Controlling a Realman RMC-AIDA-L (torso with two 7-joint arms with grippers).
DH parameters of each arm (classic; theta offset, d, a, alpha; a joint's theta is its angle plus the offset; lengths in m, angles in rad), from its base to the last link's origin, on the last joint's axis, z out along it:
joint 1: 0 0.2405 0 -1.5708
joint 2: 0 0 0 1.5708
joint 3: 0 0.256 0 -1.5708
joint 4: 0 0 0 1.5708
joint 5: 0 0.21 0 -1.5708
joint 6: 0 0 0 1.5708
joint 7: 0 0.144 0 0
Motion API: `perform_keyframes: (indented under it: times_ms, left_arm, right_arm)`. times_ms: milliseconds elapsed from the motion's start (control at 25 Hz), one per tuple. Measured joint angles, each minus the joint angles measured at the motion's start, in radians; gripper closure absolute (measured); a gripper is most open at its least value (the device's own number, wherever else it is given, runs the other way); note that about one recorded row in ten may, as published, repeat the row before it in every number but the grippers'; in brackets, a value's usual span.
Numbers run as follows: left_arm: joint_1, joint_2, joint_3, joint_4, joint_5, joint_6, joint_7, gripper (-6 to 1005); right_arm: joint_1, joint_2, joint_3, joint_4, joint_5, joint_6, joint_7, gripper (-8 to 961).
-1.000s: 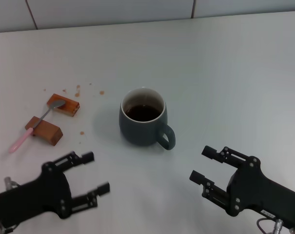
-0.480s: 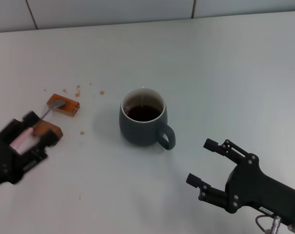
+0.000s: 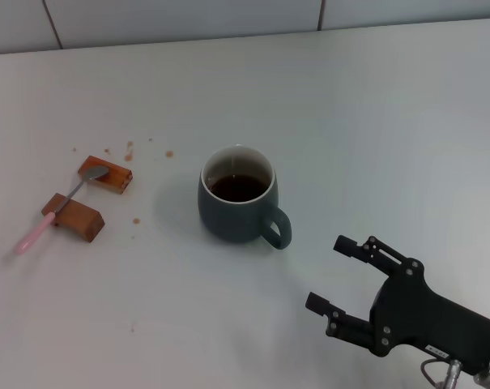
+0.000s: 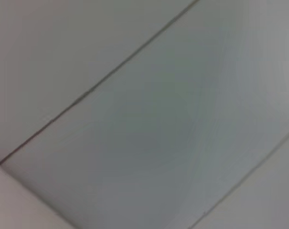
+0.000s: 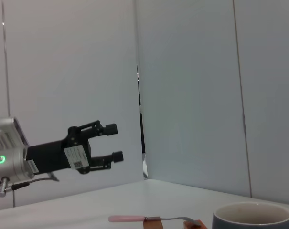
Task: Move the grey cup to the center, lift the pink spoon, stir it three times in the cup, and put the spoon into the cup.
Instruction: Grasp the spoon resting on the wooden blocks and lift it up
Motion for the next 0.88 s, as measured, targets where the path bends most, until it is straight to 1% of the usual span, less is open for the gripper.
perform_keyframes:
  times_ms: [120, 240, 480, 520, 640, 880]
  left_arm:
    - [0.001, 0.005, 0.006, 0.0, 0.007, -0.094, -0.14, 189]
    - [0.004, 0.007, 0.011, -0.001, 0.014, -0.122, -0.176, 189]
    - [0.014, 0.007, 0.012, -0.001, 0.016, -0.141, -0.188, 189]
    - [0.026, 0.008, 0.011, 0.0, 0.017, -0.164, -0.197, 189]
    - [0.032, 0.009, 0.011, -0.001, 0.022, -0.181, -0.204, 189]
    - [0.034, 0.009, 0.011, 0.0, 0.069, -0.222, -0.248, 188]
  right_arm:
    - [0.0, 0.0, -0.001, 0.0, -0.001, 0.001, 0.0, 127]
    - [-0.003, -0.001, -0.002, 0.0, -0.002, 0.001, 0.0, 127]
    - [-0.005, -0.001, -0.002, 0.0, -0.002, 0.001, 0.0, 127]
    - [-0.005, -0.001, -0.003, 0.0, -0.003, 0.001, 0.0, 127]
    - [-0.003, -0.002, -0.005, 0.0, -0.021, 0.001, 0.004, 127]
    - [0.006, -0.002, -0.005, -0.004, -0.039, 0.001, 0.024, 127]
